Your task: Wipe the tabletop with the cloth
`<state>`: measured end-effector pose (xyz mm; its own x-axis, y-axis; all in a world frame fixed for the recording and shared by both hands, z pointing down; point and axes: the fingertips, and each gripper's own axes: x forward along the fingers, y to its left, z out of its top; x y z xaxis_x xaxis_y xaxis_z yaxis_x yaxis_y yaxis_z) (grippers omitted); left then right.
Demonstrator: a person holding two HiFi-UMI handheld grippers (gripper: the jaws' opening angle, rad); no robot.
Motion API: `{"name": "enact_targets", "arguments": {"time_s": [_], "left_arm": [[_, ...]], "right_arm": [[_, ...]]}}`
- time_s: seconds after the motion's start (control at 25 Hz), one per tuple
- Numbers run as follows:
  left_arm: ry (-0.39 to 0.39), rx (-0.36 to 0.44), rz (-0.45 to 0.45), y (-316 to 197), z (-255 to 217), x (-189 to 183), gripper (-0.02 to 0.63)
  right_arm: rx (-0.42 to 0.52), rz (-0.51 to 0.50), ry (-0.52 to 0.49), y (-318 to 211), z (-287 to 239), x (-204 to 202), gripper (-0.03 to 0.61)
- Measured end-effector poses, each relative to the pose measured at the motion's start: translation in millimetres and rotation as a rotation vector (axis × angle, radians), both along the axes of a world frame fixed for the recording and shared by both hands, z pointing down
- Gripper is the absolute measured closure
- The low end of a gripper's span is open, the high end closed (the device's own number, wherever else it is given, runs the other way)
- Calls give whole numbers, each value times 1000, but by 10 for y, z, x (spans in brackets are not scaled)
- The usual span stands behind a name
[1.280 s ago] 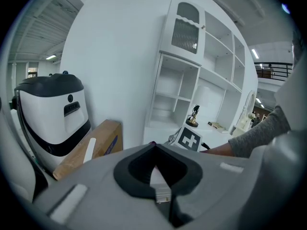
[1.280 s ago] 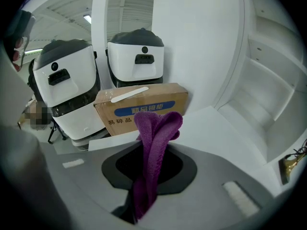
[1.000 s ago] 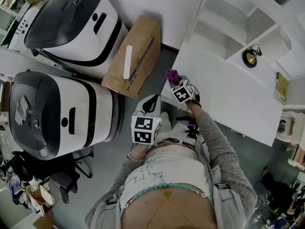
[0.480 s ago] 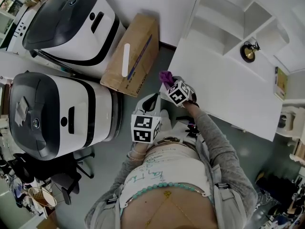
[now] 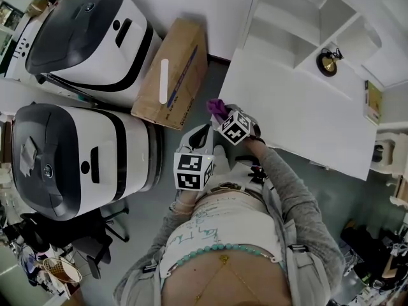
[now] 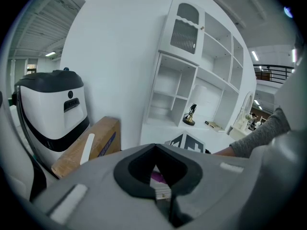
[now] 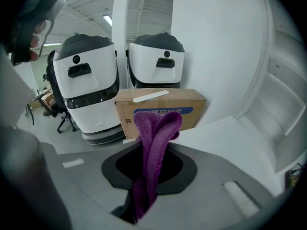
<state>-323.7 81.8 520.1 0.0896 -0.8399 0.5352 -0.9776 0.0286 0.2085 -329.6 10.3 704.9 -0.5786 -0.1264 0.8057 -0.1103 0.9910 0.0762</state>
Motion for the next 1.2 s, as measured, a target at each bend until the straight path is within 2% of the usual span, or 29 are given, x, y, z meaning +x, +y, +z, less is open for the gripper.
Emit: {"name": "enact_targets", "arguments": {"time_s": [0.44, 1.2], "left_arm": [[-5, -2, 41, -102, 27, 47, 609], [-11, -32, 128, -423, 51, 505, 609]], "right_arm": [[10, -103, -32, 170, -10, 18, 500], [-24, -90, -68, 76, -13, 307, 499]]}}
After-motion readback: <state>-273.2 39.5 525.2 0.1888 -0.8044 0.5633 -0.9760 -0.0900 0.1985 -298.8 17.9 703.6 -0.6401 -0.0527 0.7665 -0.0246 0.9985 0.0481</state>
